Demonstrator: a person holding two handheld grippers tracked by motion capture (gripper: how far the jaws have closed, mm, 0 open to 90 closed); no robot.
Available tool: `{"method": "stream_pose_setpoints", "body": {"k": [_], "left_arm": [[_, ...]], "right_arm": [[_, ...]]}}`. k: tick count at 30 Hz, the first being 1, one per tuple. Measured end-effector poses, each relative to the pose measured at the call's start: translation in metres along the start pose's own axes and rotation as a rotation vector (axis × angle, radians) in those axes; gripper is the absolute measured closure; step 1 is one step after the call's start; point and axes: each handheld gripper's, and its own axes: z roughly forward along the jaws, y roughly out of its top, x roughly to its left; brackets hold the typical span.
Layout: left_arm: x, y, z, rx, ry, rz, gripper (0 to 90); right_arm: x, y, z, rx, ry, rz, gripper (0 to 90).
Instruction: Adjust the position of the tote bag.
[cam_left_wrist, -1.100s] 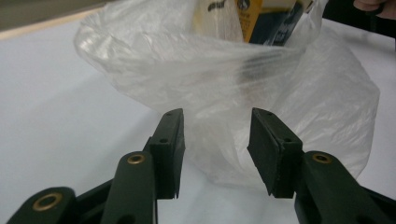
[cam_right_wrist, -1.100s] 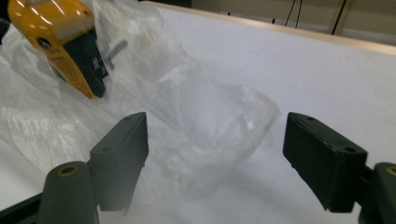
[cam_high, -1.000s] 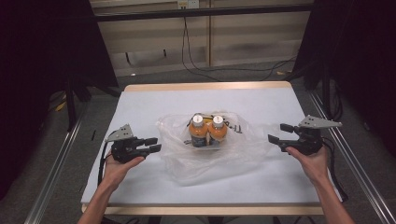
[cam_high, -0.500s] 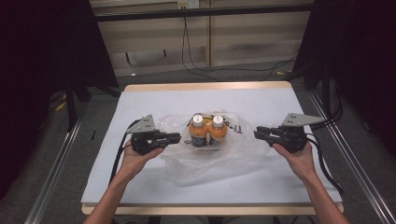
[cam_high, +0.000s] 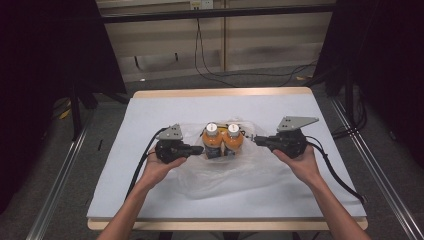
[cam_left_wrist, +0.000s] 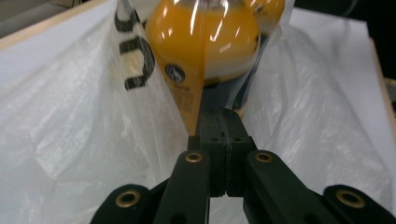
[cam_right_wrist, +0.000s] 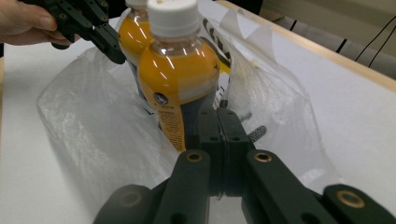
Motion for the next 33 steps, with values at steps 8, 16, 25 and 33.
{"method": "stream_pose_setpoints", "body": {"k": [8,16,25,33], "left_arm": [[0.003,-0.004,0.02,0.095,0.018,0.011,88.8],[0.01,-0.01,0.024,0.122,0.032,-0.014,87.9],[0.012,-0.019,0.035,0.193,0.051,-0.006,84.2],[0.016,-0.023,0.038,0.223,0.065,-0.009,81.1]], "right_arm": [[-0.006,-0.008,0.032,0.101,0.017,0.001,90.0],[-0.024,-0.016,0.055,0.146,-0.02,0.05,90.0],[-0.031,-0.045,0.082,0.296,-0.055,0.052,90.0],[-0.032,-0.046,0.078,0.303,-0.032,0.037,90.0]]}}
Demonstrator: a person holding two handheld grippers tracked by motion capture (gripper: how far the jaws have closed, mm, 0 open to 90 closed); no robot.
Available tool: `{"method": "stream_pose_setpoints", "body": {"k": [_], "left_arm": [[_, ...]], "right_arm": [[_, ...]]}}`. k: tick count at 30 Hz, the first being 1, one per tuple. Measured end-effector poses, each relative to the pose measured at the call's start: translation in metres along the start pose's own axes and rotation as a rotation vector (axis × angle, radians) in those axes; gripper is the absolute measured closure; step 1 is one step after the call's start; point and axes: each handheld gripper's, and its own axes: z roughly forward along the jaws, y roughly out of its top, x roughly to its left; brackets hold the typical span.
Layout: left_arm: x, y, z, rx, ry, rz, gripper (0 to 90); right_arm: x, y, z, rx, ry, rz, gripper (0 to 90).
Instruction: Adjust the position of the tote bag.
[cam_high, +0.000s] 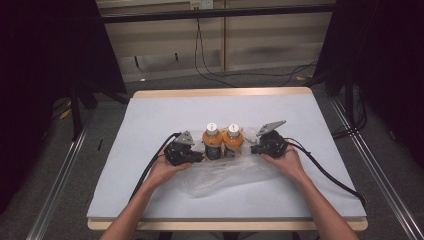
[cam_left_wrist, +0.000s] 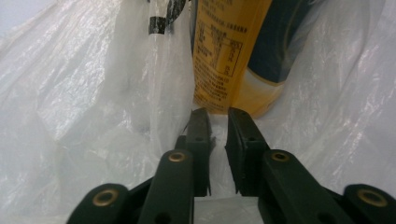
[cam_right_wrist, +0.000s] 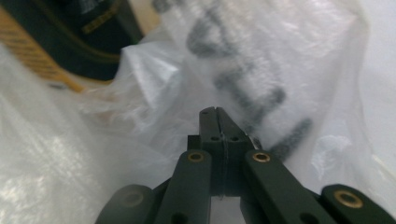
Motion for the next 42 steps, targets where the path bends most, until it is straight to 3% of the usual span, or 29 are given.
{"method": "stream_pose_setpoints", "body": {"k": [1,4,6,8,9,10,12,13,17,21,25,31,34,42], "left_arm": [[0.0,0.0,0.001,0.032,-0.006,0.024,83.6],[-0.001,0.0,0.002,0.041,0.032,0.039,84.9],[-0.001,0.002,0.0,0.082,0.061,0.085,83.3],[-0.003,0.001,-0.001,0.077,0.072,0.074,81.9],[-0.001,0.001,-0.003,0.095,0.078,0.095,81.1],[-0.001,0.0,-0.003,0.089,0.071,0.072,81.1],[0.002,-0.002,-0.007,0.117,0.08,0.1,81.1],[0.001,-0.004,-0.006,0.081,0.091,0.07,81.1],[0.004,-0.006,-0.011,0.107,0.083,0.075,81.5],[0.005,-0.008,-0.014,0.119,0.113,0.089,82.1],[0.007,-0.01,-0.015,0.114,0.122,0.076,82.6],[0.009,-0.011,-0.022,0.183,0.151,0.113,84.3],[0.009,-0.013,-0.022,0.162,0.16,0.1,84.8],[0.013,-0.016,-0.028,0.185,0.155,0.108,84.8]], "right_arm": [[0.002,0.0,-0.001,0.009,0.001,-0.015,90.0],[0.005,0.001,-0.004,0.042,-0.003,-0.052,90.0],[0.005,0.0,-0.005,0.053,-0.016,-0.09,90.0],[0.007,-0.001,-0.008,0.071,-0.027,-0.125,90.0],[0.007,0.0,-0.009,0.079,-0.044,-0.14,90.0],[0.006,0.0,-0.01,0.091,-0.047,-0.164,90.0],[0.008,0.0,-0.012,0.117,-0.051,-0.187,90.0],[0.007,0.0,-0.013,0.12,-0.053,-0.195,90.0],[0.007,-0.001,-0.015,0.141,-0.045,-0.185,90.0],[0.005,-0.001,-0.017,0.16,-0.042,-0.207,90.0],[0.004,-0.001,-0.02,0.194,-0.049,-0.218,90.0],[0.003,-0.002,-0.023,0.224,-0.071,-0.235,90.0],[0.0,-0.004,-0.025,0.234,-0.081,-0.224,90.0],[-0.006,-0.008,-0.032,0.276,-0.123,-0.241,90.0]]}}
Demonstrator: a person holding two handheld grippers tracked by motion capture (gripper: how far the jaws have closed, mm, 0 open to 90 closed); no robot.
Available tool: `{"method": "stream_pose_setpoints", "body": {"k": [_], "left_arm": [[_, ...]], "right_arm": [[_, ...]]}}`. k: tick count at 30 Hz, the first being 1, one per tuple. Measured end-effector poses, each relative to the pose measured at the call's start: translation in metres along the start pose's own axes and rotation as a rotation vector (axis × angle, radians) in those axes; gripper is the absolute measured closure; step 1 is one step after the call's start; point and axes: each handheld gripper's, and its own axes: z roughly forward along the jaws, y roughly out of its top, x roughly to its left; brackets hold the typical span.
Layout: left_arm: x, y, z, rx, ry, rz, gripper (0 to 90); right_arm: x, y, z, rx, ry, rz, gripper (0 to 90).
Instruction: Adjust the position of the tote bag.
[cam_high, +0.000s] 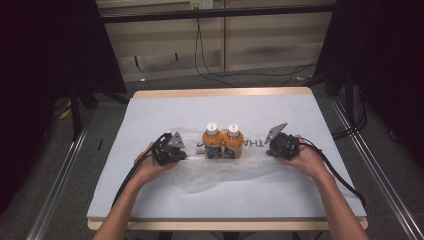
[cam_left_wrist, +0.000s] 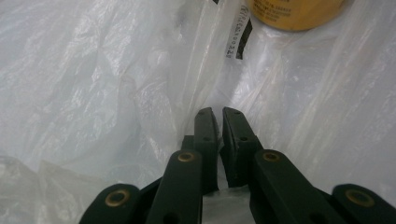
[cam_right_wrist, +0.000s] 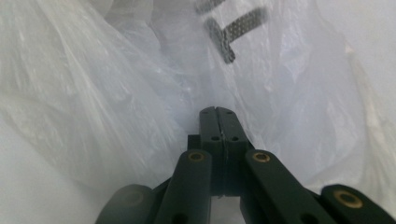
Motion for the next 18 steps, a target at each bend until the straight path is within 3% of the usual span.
{"method": "stream_pose_setpoints", "body": {"k": [1,5,8,13,18], "left_arm": [[0.0,-0.001,-0.001,0.005,0.003,0.005,84.8],[-0.003,0.003,-0.002,0.061,0.042,0.042,85.2],[0.0,0.0,-0.002,0.042,0.017,0.008,85.4],[0.003,-0.005,-0.006,0.07,0.049,0.026,87.1],[0.006,-0.008,-0.008,0.068,0.039,0.021,88.9]], "right_arm": [[0.001,0.0,0.0,0.007,-0.006,0.012,90.0],[0.0,-0.002,-0.002,0.052,-0.051,-0.031,90.0],[0.001,-0.002,-0.003,0.068,-0.067,-0.038,90.0],[-0.001,-0.005,-0.005,0.088,-0.075,-0.045,90.0],[-0.003,-0.009,-0.006,0.094,-0.069,-0.045,90.0]]}}
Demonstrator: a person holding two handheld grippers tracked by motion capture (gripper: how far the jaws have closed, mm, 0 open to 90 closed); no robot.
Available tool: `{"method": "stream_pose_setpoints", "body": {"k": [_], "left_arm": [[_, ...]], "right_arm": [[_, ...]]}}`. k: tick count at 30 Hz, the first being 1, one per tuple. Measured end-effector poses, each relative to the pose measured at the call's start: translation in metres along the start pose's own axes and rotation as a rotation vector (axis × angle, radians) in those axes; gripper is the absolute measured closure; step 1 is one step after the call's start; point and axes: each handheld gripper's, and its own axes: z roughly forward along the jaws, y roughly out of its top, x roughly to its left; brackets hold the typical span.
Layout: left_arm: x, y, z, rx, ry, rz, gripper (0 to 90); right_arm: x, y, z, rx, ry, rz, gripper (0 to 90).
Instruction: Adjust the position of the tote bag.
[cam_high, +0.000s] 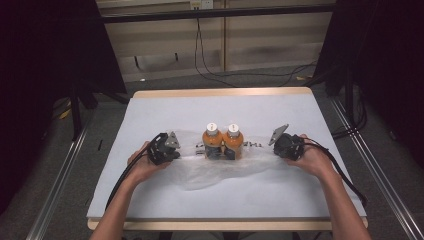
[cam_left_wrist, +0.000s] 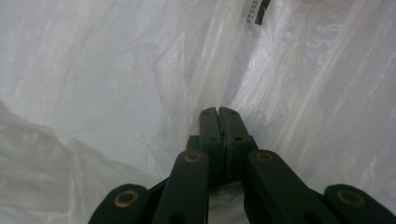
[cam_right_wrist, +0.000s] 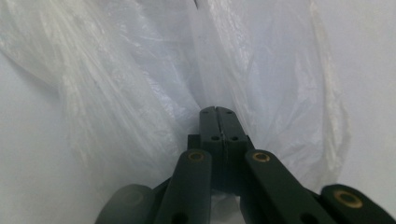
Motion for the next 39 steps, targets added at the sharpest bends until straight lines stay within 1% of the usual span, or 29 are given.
{"method": "stream_pose_setpoints", "body": {"k": [2,3,4,5,6,7,9,10,12,13,16,17,18,19,20,21,23,24,25,26,27,28,30,31,32,34,36,37,39], "left_arm": [[0.0,0.0,0.0,0.002,0.006,0.006,89.0],[-0.001,0.0,0.0,0.003,0.01,0.006,89.1],[-0.001,0.0,0.0,0.006,0.013,0.009,89.2],[-0.002,0.0,0.0,0.009,0.016,0.01,89.4],[-0.001,0.0,0.0,0.013,0.014,0.018,89.8],[-0.001,0.0,0.0,0.012,0.011,0.019,90.0],[-0.001,0.0,-0.001,0.017,0.008,0.021,90.0],[-0.002,0.0,-0.001,0.02,0.006,0.022,90.0],[-0.002,0.0,-0.002,0.008,-0.017,0.017,90.0],[-0.003,-0.001,-0.003,0.003,-0.039,0.015,90.0],[-0.007,-0.002,-0.005,-0.009,-0.1,0.028,90.0],[-0.007,-0.002,-0.006,-0.016,-0.124,0.029,90.0],[-0.008,-0.002,-0.006,-0.028,-0.137,0.026,89.6],[-0.008,-0.003,-0.006,-0.027,-0.132,0.032,89.2],[-0.008,-0.002,-0.005,-0.037,-0.129,0.02,88.0],[-0.008,-0.001,-0.005,-0.04,-0.136,0.024,86.9],[-0.009,0.003,-0.006,-0.055,-0.13,0.022,84.3],[-0.009,0.005,-0.008,-0.07,-0.137,0.03,83.0],[-0.009,0.008,-0.011,-0.083,-0.136,0.03,82.5],[-0.01,0.011,-0.013,-0.097,-0.131,0.035,82.2],[-0.01,0.014,-0.014,-0.107,-0.134,0.05,82.2],[-0.011,0.017,-0.014,-0.12,-0.127,0.052,82.6],[-0.015,0.023,-0.014,-0.117,-0.131,0.061,83.6],[-0.016,0.026,-0.015,-0.12,-0.138,0.076,83.7],[-0.018,0.029,-0.016,-0.131,-0.147,0.077,83.7],[-0.02,0.034,-0.019,-0.135,-0.126,0.093,82.7],[-0.019,0.039,-0.021,-0.156,-0.138,0.1,82.4],[-0.019,0.042,-0.021,-0.161,-0.128,0.107,82.4],[-0.018,0.047,-0.017,-0.154,-0.108,0.109,82.4]], "right_arm": [[0.0,0.0,0.0,0.005,-0.005,0.003,90.0],[0.001,-0.001,-0.001,0.012,-0.003,0.021,90.0],[0.0,-0.001,0.0,0.008,-0.009,0.003,90.0],[-0.001,-0.002,-0.001,0.01,-0.01,-0.003,90.0],[-0.001,-0.003,-0.001,0.019,-0.016,0.004,90.0],[-0.002,-0.004,-0.001,0.023,-0.023,-0.002,90.0],[-0.003,-0.007,-0.001,0.018,-0.022,0.024,90.0],[-0.005,-0.009,-0.002,0.023,-0.026,0.014,90.0],[-0.006,-0.01,-0.002,0.022,-0.03,0.02,90.0],[-0.006,-0.011,-0.002,0.024,-0.031,0.014,90.0],[-0.008,-0.012,-0.002,0.034,-0.038,0.02,90.0],[-0.008,-0.013,-0.002,0.027,-0.037,0.038,90.0],[-0.01,-0.015,-0.002,0.023,-0.033,0.035,90.0],[-0.011,-0.016,-0.002,0.013,-0.031,0.041,90.0],[-0.012,-0.017,-0.002,0.005,-0.023,0.048,90.0],[-0.012,-0.018,-0.003,0.001,-0.017,0.06,90.0],[-0.012,-0.018,-0.003,-0.018,-0.011,0.07,90.0],[-0.012,-0.018,-0.003,-0.027,-0.011,0.072,90.0],[-0.013,-0.017,-0.004,-0.04,0.004,0.07,90.0],[-0.013,-0.016,-0.006,-0.066,0.026,0.079,90.0],[-0.013,-0.013,-0.008,-0.095,0.032,0.078,90.0],[-0.012,-0.011,-0.011,-0.111,0.035,0.074,90.0],[-0.01,-0.005,-0.016,-0.143,0.042,0.065,90.0],[-0.009,-0.003,-0.019,-0.162,0.049,0.055,90.0],[-0.008,0.0,-0.021,-0.178,0.056,0.051,90.0],[-0.005,0.006,-0.027,-0.217,0.067,0.053,90.0],[-0.002,0.012,-0.032,-0.27,0.107,0.058,89.3],[-0.001,0.016,-0.033,-0.281,0.117,0.049,88.7],[0.003,0.022,-0.032,-0.302,0.144,0.055,88.3]]}}
